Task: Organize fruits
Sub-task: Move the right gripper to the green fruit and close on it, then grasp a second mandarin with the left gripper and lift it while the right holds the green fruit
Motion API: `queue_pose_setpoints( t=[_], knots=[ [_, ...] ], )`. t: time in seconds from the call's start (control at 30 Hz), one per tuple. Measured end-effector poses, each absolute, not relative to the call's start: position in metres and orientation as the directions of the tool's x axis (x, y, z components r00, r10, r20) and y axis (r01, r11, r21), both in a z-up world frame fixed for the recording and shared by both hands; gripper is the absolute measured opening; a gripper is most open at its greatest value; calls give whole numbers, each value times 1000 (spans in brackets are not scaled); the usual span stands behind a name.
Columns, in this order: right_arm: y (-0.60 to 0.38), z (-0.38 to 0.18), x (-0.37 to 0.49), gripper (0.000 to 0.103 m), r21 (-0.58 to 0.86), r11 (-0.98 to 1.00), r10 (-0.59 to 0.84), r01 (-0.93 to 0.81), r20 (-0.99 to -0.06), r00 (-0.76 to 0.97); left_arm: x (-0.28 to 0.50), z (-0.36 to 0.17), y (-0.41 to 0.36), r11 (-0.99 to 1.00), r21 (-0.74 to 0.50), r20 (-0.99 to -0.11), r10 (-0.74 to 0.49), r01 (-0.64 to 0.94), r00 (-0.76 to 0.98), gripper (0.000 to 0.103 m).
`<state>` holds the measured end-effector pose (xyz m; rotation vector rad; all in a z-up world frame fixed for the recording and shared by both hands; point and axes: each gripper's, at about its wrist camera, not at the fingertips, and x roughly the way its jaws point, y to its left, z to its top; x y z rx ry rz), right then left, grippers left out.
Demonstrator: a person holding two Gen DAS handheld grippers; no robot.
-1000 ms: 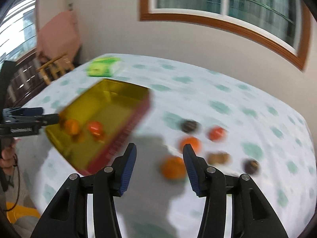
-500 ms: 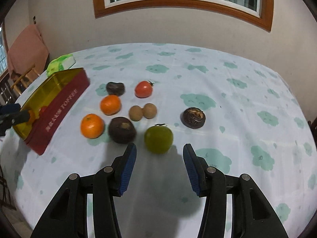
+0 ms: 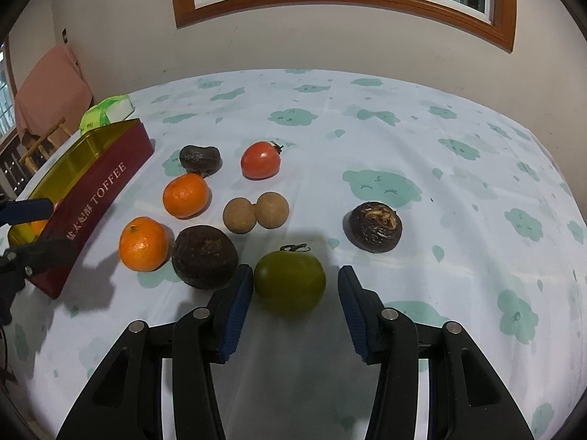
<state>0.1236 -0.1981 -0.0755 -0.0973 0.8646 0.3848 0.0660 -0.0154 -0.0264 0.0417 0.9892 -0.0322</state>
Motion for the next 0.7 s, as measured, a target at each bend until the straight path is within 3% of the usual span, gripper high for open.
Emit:
queue_pose_setpoints(
  t=[0.03, 0.7],
  knots=[
    [-198, -76, 124, 39, 79, 926, 297, -370, -757, 582, 68, -28, -17, 999, 23, -836, -7, 48, 548, 76],
    [-258, -81, 130, 39, 60, 980, 167, -190, -770, 616, 100, -56, -33, 997, -45, -855, -67, 56, 514, 74]
  ],
)
